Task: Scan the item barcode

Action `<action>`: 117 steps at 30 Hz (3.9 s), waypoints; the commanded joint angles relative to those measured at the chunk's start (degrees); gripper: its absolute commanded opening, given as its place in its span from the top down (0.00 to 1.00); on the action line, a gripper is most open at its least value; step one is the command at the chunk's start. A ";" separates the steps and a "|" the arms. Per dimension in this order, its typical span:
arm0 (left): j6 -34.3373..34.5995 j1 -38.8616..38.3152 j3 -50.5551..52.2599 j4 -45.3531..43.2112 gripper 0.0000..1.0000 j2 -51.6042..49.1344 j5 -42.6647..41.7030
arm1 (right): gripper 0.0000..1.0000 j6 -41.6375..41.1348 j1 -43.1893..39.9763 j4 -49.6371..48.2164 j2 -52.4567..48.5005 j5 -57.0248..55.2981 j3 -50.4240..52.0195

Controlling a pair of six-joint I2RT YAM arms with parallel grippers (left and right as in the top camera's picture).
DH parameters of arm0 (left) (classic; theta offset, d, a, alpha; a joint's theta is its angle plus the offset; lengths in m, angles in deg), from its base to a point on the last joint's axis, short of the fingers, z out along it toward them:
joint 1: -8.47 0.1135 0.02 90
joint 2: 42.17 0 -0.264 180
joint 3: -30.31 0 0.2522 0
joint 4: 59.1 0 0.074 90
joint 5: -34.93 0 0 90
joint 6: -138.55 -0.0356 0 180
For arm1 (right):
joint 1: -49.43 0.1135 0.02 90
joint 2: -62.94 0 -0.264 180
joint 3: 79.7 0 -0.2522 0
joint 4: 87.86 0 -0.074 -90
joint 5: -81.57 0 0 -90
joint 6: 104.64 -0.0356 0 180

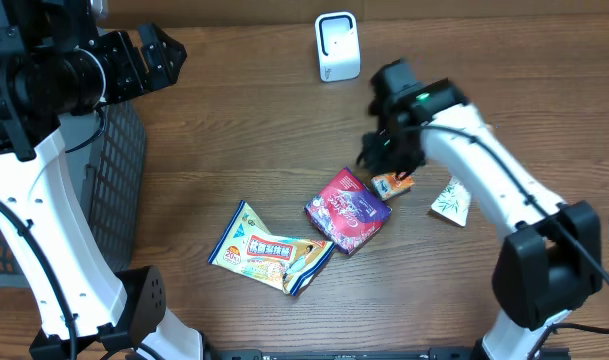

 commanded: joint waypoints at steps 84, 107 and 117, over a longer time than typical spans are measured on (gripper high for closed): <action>-0.50 0.20 -0.63 -0.07 0.00 0.28 -0.61 | 0.28 -1.49 18.80 -11.82 0.76 -1.66 1.64; -0.50 0.20 -0.63 -0.07 0.00 0.28 -0.61 | 0.56 -8.74 33.05 -17.62 -12.61 -30.27 0.79; -0.50 0.20 -0.63 -0.07 0.00 0.28 -0.61 | 0.96 -13.99 24.65 -1.03 -12.59 -20.81 -15.15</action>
